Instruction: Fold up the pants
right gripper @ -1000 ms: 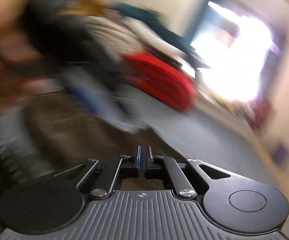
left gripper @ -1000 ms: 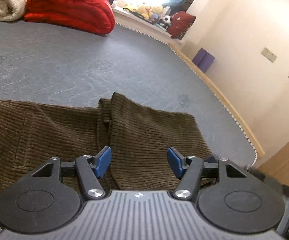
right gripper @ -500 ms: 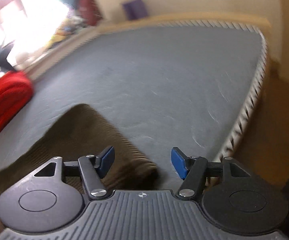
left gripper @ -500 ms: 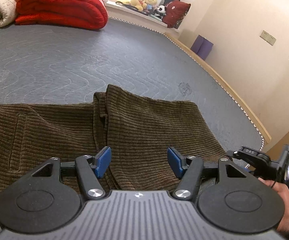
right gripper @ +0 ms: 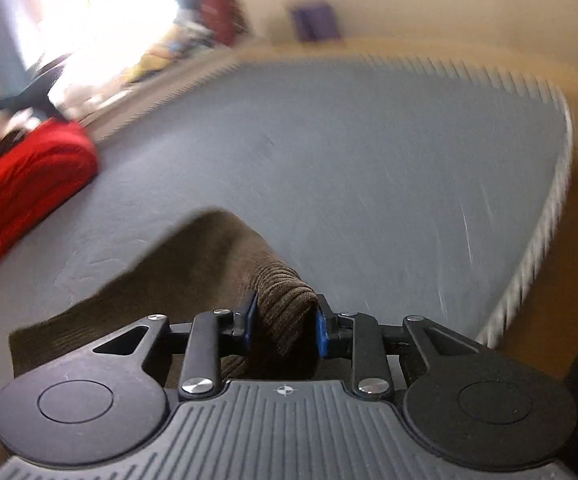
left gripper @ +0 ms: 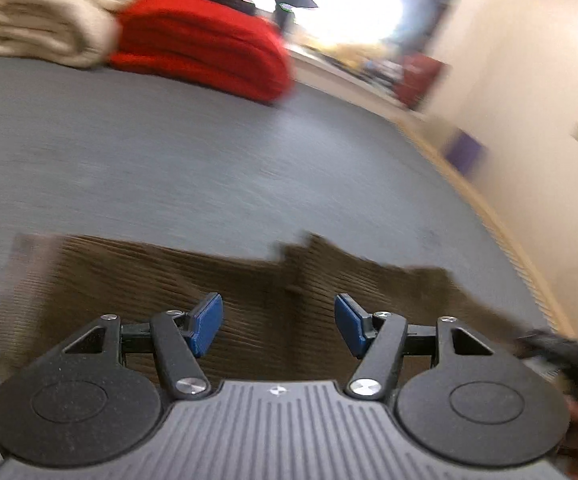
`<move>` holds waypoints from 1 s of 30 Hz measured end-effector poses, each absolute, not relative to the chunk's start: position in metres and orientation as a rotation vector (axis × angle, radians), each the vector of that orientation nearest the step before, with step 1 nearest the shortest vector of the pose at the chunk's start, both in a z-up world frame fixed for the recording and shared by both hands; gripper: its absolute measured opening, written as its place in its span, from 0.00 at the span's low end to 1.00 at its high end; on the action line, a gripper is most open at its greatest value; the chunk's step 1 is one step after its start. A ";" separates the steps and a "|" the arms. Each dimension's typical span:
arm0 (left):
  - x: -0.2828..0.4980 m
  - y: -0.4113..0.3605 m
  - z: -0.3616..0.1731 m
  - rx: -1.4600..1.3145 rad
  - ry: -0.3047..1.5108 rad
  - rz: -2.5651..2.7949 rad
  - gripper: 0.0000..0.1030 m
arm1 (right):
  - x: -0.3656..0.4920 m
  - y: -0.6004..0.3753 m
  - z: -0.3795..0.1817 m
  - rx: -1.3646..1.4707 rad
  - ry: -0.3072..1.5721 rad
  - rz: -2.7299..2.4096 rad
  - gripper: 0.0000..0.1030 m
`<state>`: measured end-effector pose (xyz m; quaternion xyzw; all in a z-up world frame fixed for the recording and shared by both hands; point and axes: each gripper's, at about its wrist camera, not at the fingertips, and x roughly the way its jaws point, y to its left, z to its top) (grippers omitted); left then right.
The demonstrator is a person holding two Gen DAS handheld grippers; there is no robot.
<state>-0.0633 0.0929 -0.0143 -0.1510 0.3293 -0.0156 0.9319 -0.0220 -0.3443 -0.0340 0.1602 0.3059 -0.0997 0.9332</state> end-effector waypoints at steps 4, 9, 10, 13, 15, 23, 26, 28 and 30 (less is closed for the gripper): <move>-0.083 0.141 -0.004 -0.306 0.608 0.188 0.66 | -0.038 -0.228 0.034 -0.061 0.399 0.030 0.27; -0.121 0.217 0.007 -0.407 0.505 0.410 0.66 | -0.094 -0.065 0.049 -0.416 0.229 0.447 0.26; -0.127 0.230 0.007 -0.440 0.501 0.439 0.66 | -0.107 -0.037 0.040 -0.486 0.232 0.548 0.27; -0.138 0.260 0.003 -0.542 0.528 0.481 0.66 | -0.144 0.022 0.004 -0.685 0.300 0.823 0.28; -0.141 0.270 0.001 -0.577 0.553 0.477 0.66 | -0.167 0.029 -0.002 -0.677 0.354 0.970 0.28; -0.122 0.266 -0.007 -0.643 0.635 0.342 0.62 | -0.161 -0.053 0.034 -0.520 0.409 0.982 0.53; -0.095 0.262 -0.005 -0.598 0.733 0.191 0.52 | -0.131 -0.079 0.021 -0.593 0.464 0.923 0.51; -0.076 0.261 -0.001 -0.502 0.770 0.117 0.52 | -0.137 -0.090 0.014 -0.661 0.428 0.918 0.51; -0.058 0.263 0.000 -0.452 0.777 0.034 0.52 | -0.147 -0.087 0.003 -0.733 0.376 0.890 0.55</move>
